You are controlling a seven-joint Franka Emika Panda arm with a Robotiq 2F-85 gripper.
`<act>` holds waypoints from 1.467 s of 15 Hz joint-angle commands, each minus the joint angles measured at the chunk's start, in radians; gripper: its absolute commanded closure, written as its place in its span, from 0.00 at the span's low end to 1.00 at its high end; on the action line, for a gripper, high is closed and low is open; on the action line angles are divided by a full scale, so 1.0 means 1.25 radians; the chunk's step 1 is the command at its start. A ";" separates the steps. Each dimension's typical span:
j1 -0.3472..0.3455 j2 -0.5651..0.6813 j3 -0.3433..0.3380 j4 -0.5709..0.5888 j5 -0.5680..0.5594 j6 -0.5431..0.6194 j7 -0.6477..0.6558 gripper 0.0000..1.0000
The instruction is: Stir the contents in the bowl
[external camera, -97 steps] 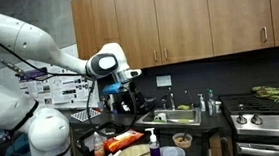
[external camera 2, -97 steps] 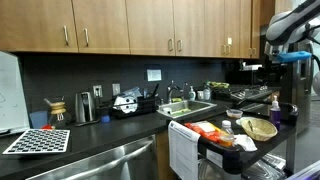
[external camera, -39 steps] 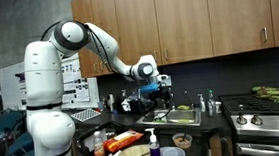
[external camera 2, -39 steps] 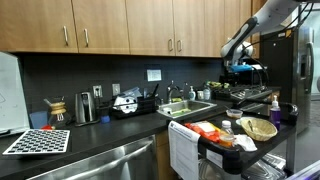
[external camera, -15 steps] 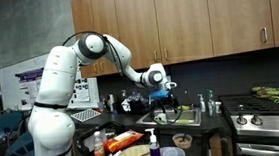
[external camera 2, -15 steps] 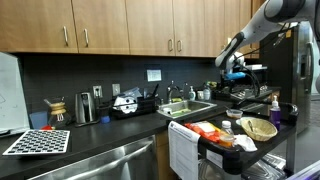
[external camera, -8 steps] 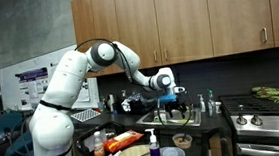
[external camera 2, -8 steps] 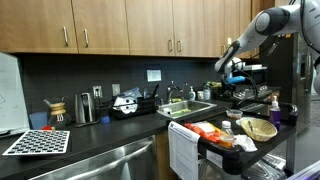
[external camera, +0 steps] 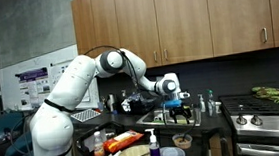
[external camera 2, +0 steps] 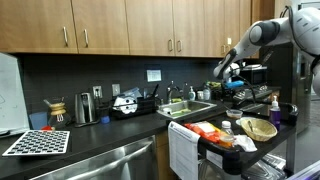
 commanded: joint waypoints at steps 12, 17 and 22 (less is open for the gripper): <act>-0.013 0.114 0.008 0.110 -0.003 -0.041 -0.009 0.16; -0.014 0.125 0.007 0.127 -0.003 -0.051 -0.008 0.48; -0.017 0.126 0.006 0.135 -0.003 -0.059 -0.009 0.57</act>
